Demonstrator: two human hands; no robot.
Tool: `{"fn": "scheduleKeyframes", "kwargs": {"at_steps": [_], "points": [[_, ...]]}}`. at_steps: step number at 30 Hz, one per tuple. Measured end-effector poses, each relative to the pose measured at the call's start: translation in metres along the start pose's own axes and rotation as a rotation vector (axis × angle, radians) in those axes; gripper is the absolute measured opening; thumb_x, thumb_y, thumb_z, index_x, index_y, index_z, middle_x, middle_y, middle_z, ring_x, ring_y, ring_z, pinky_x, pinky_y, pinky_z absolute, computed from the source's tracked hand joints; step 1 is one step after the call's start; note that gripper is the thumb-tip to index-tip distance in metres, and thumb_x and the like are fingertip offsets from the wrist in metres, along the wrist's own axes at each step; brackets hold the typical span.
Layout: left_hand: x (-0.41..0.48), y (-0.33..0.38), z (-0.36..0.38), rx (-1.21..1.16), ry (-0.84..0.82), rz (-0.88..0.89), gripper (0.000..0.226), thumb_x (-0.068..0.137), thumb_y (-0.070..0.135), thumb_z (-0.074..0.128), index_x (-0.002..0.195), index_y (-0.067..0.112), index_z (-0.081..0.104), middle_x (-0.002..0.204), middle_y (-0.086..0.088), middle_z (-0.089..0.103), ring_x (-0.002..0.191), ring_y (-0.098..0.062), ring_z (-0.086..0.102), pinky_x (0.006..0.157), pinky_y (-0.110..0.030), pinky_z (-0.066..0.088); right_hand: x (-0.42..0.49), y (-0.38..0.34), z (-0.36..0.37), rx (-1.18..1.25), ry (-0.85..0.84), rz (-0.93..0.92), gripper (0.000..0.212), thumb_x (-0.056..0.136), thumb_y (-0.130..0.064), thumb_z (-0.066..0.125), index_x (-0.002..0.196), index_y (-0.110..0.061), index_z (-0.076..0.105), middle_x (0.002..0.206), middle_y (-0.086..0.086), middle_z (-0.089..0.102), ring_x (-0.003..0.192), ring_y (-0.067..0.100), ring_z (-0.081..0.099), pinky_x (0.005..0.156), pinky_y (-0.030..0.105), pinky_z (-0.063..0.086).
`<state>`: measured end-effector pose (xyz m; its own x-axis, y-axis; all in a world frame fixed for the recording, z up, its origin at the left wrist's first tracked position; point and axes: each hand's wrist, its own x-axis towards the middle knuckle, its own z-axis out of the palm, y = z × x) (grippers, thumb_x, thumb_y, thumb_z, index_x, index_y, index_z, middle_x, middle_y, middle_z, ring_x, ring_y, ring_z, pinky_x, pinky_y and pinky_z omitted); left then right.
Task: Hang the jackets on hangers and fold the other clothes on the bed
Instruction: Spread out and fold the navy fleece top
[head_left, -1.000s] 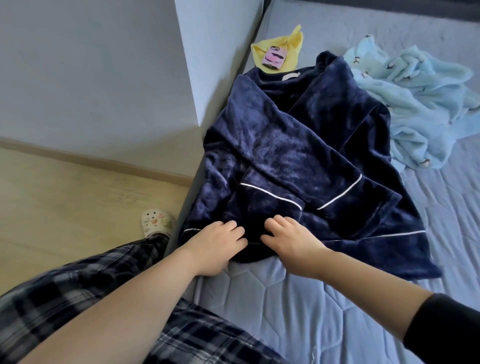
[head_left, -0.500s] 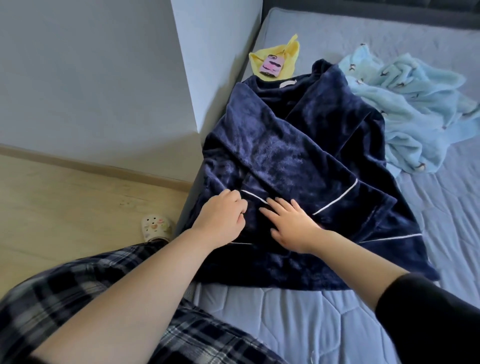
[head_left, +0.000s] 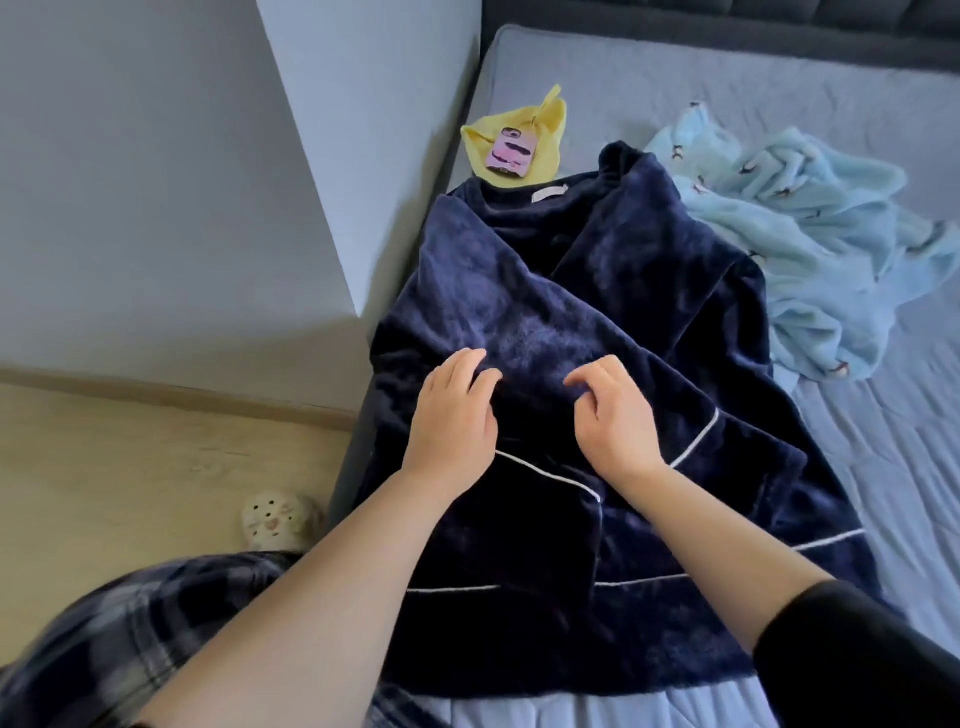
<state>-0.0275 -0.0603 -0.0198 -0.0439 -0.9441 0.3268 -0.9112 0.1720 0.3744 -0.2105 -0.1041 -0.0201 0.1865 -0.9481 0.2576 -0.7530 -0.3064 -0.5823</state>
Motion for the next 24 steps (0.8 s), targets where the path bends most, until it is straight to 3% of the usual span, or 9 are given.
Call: {"fn": "scheduleKeyframes", "kwargs": {"at_steps": [2, 4, 6, 7, 10, 12, 20, 22, 24], "points": [[0.020, -0.008, 0.005, 0.006, -0.013, -0.035, 0.039, 0.089, 0.004, 0.053, 0.128, 0.005, 0.055, 0.144, -0.014, 0.042, 0.138, -0.032, 0.032, 0.111, -0.048, 0.030, 0.023, 0.003, 0.004, -0.148, -0.416, 0.035, 0.031, 0.083, -0.006, 0.044, 0.098, -0.017, 0.069, 0.103, -0.003, 0.065, 0.096, 0.016, 0.059, 0.086, 0.030, 0.047], [0.047, -0.012, 0.009, -0.055, -0.031, -0.096, 0.046, 0.095, 0.011, 0.045, 0.141, 0.010, 0.042, 0.152, -0.009, 0.032, 0.144, -0.027, 0.020, 0.116, -0.045, 0.022, 0.044, 0.004, 0.006, -0.159, -0.702, 0.078, 0.032, 0.080, -0.003, 0.043, 0.089, -0.017, 0.071, 0.090, 0.000, 0.070, 0.084, 0.020, 0.066, 0.075, 0.026, 0.052], [0.075, -0.016, 0.012, -0.150, -0.056, -0.160, 0.054, 0.098, 0.015, 0.042, 0.149, 0.014, 0.026, 0.156, -0.006, 0.024, 0.146, -0.026, 0.011, 0.118, -0.044, 0.017, 0.067, -0.003, 0.004, 0.006, -0.655, 0.194, 0.032, 0.076, 0.000, 0.040, 0.073, -0.016, 0.067, 0.067, -0.001, 0.066, 0.057, 0.020, 0.065, 0.054, 0.025, 0.051], [0.088, -0.020, 0.015, -0.153, -0.090, -0.169, 0.058, 0.098, 0.017, 0.042, 0.151, 0.016, 0.019, 0.158, -0.006, 0.020, 0.147, -0.027, 0.007, 0.118, -0.044, 0.015, 0.079, -0.007, 0.005, 0.047, -0.532, 0.213, 0.032, 0.077, 0.000, 0.040, 0.070, -0.017, 0.066, 0.063, -0.004, 0.063, 0.053, 0.018, 0.061, 0.053, 0.028, 0.050], [0.112, -0.037, 0.026, 0.005, -0.224, -0.140, 0.064, 0.099, 0.024, 0.041, 0.153, 0.022, 0.007, 0.161, -0.003, 0.007, 0.147, -0.029, -0.002, 0.117, -0.046, 0.009, 0.113, -0.014, 0.013, -0.057, -0.173, 0.117, 0.028, 0.084, -0.004, 0.044, 0.084, -0.016, 0.069, 0.081, -0.004, 0.067, 0.072, 0.015, 0.060, 0.072, 0.032, 0.050], [0.121, -0.047, 0.032, 0.088, -0.275, -0.157, 0.064, 0.099, 0.031, 0.038, 0.153, 0.025, 0.003, 0.161, -0.002, 0.001, 0.147, -0.028, -0.007, 0.117, -0.048, 0.005, 0.135, -0.018, 0.022, -0.093, -0.086, 0.055, 0.028, 0.086, -0.004, 0.043, 0.097, -0.013, 0.068, 0.100, 0.000, 0.065, 0.092, 0.016, 0.057, 0.081, 0.029, 0.046], [0.144, -0.055, 0.045, 0.128, -0.301, -0.226, 0.062, 0.099, 0.038, 0.035, 0.152, 0.028, 0.006, 0.161, -0.002, -0.004, 0.146, -0.028, -0.013, 0.112, -0.060, -0.001, 0.240, -0.006, 0.052, -0.525, -0.046, -0.134, 0.046, 0.089, -0.010, 0.047, 0.135, -0.007, 0.043, 0.141, 0.010, 0.039, 0.133, 0.029, 0.032, 0.110, 0.041, 0.025], [0.148, -0.059, 0.046, 0.104, -0.354, -0.232, 0.060, 0.099, 0.038, 0.034, 0.152, 0.028, 0.008, 0.161, -0.001, -0.005, 0.146, -0.027, -0.015, 0.112, -0.060, -0.002, 0.259, -0.003, 0.053, -0.652, -0.146, -0.072, 0.061, 0.081, -0.007, 0.051, 0.140, -0.009, 0.036, 0.145, 0.010, 0.034, 0.140, 0.028, 0.020, 0.116, 0.050, 0.011], [0.152, -0.062, 0.046, 0.067, -0.393, -0.238, 0.060, 0.099, 0.037, 0.035, 0.152, 0.028, 0.010, 0.161, -0.001, -0.006, 0.146, -0.027, -0.015, 0.112, -0.060, -0.002, 0.271, -0.001, 0.054, -0.770, -0.273, -0.006, 0.052, 0.079, -0.008, 0.052, 0.130, -0.008, 0.046, 0.134, 0.014, 0.045, 0.137, 0.031, 0.026, 0.116, 0.057, 0.004]]}}
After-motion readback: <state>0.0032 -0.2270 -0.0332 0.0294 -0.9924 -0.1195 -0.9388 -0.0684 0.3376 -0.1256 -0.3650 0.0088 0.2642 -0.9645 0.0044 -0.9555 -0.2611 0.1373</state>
